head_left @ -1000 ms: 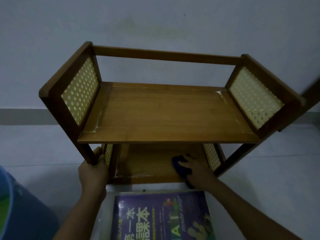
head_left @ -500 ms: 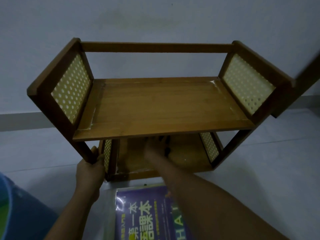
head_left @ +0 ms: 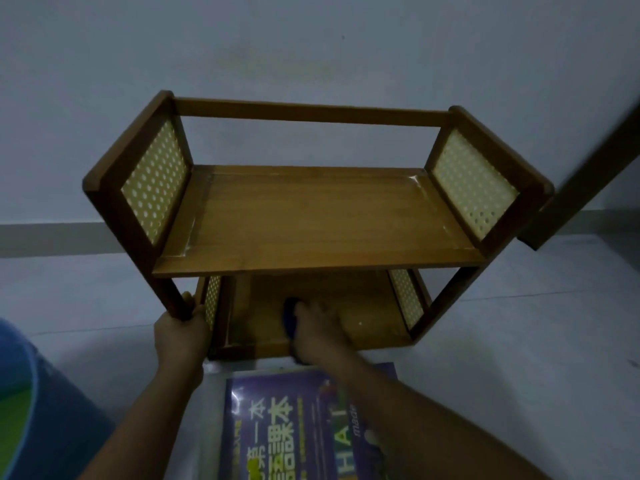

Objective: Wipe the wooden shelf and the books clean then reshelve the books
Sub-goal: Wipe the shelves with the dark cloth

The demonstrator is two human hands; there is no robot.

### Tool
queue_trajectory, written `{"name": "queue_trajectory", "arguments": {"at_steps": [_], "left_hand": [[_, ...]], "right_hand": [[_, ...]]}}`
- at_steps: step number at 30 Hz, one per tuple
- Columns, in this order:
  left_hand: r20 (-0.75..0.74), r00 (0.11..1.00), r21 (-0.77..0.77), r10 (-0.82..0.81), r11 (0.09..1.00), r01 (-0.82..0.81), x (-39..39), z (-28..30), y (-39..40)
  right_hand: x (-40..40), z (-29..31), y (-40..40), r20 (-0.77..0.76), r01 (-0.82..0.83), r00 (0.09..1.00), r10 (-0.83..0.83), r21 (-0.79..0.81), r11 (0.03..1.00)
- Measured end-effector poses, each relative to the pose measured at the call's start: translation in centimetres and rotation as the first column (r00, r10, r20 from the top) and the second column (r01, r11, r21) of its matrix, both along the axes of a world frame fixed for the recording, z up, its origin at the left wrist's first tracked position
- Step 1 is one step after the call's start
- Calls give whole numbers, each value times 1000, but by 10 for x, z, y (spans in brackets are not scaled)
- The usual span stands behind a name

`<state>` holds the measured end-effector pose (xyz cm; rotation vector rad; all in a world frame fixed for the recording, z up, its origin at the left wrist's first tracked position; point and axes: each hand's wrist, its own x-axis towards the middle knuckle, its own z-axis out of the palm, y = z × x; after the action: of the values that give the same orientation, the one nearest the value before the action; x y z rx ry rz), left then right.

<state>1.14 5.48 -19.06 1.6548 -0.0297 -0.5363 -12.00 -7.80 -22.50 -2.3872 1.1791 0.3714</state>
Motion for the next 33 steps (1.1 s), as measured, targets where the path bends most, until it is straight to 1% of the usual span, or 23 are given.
{"name": "queue_trajectory", "arguments": {"at_steps": [2, 4, 7, 9, 11, 13, 14, 16, 17, 19, 21, 23, 24, 26, 27, 29, 31, 33], "left_hand": [[-4, 1000, 6, -4, 1000, 4, 0, 2, 0], [0, 1000, 24, -10, 1000, 10, -1, 3, 0], [7, 1000, 40, -29, 999, 28, -5, 4, 2], [-3, 999, 34, -49, 998, 49, -5, 6, 3], [2, 998, 46, -55, 997, 55, -5, 5, 2], [18, 999, 49, -42, 998, 41, -6, 3, 2], [22, 999, 51, -34, 998, 33, -6, 2, 1], [21, 999, 50, -27, 998, 26, -5, 0, 1], [21, 999, 50, -27, 998, 26, -4, 0, 1], [12, 999, 48, -36, 998, 35, -1, -1, 1], [11, 999, 43, -46, 998, 46, 0, 1, 0], [13, 998, 50, -54, 997, 54, 1, 2, -2], [10, 998, 52, -60, 997, 60, 3, 3, -1], [-2, 994, 67, -110, 992, 110, 5, 4, 0], [-2, 988, 85, -155, 984, 155, 7, 4, 2], [8, 974, 97, -225, 970, 223, 10, 7, 5], [22, 967, 88, -253, 964, 250, 11, 8, 7], [19, 963, 86, -267, 960, 265, 11, 5, 8]], "right_hand": [[-48, -5, -41, -93, 148, 984, -152, -51, 988], [-73, -8, -64, -136, 284, 946, -296, -97, 954], [-57, -8, -53, -181, 294, 933, -310, -111, 949], [-25, -1, -26, -157, 228, 957, -244, -115, 967], [12, 3, 11, -80, 36, 996, -41, -64, 997], [42, 1, 50, 35, -197, 980, 196, 36, 980], [50, -1, 62, 91, -266, 961, 260, 63, 962], [52, -4, 65, 175, -286, 946, 272, 60, 956], [45, -4, 57, 199, -275, 945, 261, 42, 961], [18, 1, 33, 186, -227, 959, 216, 42, 973], [-19, 2, 0, 131, -112, 986, 103, 67, 991], [-56, 3, -29, 63, 24, 998, -24, 0, 1000], [-70, 3, -42, 24, 68, 997, -67, -41, 997], [-85, 2, -64, -18, 131, 991, -133, -61, 989], [-85, 0, -74, -27, 156, 987, -158, -67, 985], [-80, -6, -91, 19, 244, 970, -243, -100, 965], [-66, -17, -98, 50, 323, 946, -320, -139, 936], [-41, -23, -92, -43, 374, 921, -388, -190, 908]]}}
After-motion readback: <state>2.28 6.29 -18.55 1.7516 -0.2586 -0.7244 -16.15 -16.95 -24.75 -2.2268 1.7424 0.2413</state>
